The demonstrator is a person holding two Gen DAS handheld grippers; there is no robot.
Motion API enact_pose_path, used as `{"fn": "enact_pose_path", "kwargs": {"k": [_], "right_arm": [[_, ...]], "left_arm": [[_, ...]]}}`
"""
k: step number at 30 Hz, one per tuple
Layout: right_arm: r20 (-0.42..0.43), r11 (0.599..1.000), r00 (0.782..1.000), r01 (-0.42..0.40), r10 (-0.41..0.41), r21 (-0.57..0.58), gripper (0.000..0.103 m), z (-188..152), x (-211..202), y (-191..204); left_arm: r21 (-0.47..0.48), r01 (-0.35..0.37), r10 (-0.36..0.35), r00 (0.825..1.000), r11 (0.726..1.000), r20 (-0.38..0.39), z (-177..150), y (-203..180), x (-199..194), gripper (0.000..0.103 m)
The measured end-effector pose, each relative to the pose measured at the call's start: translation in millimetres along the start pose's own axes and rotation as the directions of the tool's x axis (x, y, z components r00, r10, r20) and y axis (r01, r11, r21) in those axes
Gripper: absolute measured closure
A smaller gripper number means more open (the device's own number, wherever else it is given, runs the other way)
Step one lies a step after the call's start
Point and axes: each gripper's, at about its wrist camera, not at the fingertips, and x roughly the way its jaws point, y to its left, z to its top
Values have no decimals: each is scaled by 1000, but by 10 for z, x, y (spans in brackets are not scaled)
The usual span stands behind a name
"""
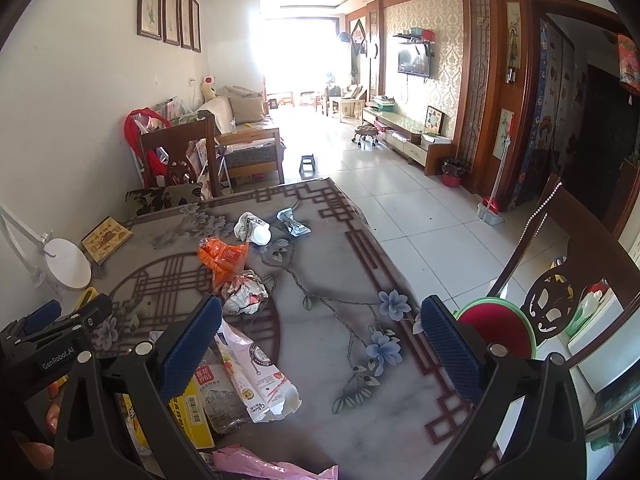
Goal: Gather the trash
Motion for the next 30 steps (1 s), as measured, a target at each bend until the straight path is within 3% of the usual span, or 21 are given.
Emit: {"fn": "enact_pose_path", "kwargs": {"k": [30], "right_arm": [[-16,1000,1000,-4,4,-11,7,-45,61,27]], "left_arm": [[2,-6,6,1000,1000,-19,-38,33,59,4]]}}
